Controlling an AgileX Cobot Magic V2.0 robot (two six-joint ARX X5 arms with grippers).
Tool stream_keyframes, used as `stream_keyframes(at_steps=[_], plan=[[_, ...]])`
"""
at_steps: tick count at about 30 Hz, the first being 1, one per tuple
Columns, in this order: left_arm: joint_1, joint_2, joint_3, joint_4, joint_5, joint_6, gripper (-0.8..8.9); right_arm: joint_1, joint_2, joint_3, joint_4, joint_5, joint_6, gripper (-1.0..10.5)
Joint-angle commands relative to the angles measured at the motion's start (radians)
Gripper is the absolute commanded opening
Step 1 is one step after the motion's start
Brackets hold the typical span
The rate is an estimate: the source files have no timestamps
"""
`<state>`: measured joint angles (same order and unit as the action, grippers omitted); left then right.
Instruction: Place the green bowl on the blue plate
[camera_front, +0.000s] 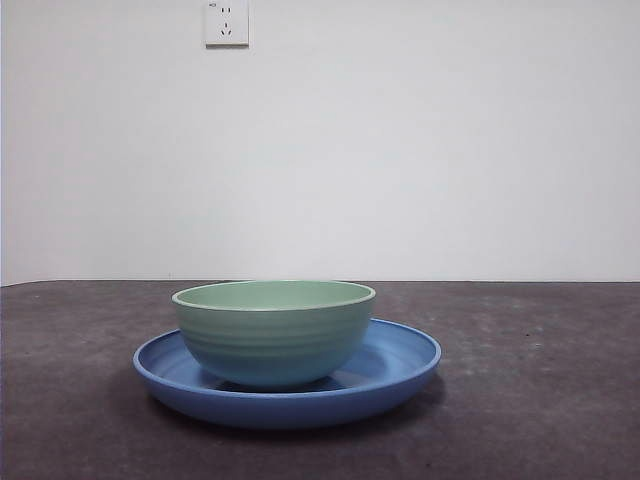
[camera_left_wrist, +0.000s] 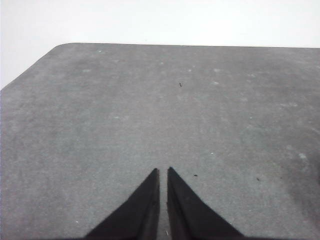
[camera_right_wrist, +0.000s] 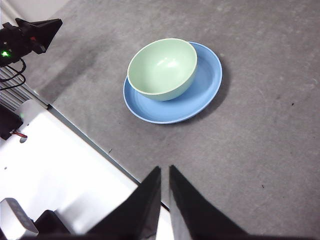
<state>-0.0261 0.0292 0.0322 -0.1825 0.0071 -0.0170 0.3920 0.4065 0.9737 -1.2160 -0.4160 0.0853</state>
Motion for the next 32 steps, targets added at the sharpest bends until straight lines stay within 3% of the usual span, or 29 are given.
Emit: stream_keyframes(at_steps=[1,32], plan=[[-0.001,-0.009,-0.021,-0.011,-0.01,0.0,0.24,0.005,0.002,0.014,0.01,-0.002,-0.007,0.2],[0.005,-0.026,-0.021,-0.008,-0.018,0.001,0.24,0.005,0.002,0.014,0.01,-0.002,-0.007,0.2]])
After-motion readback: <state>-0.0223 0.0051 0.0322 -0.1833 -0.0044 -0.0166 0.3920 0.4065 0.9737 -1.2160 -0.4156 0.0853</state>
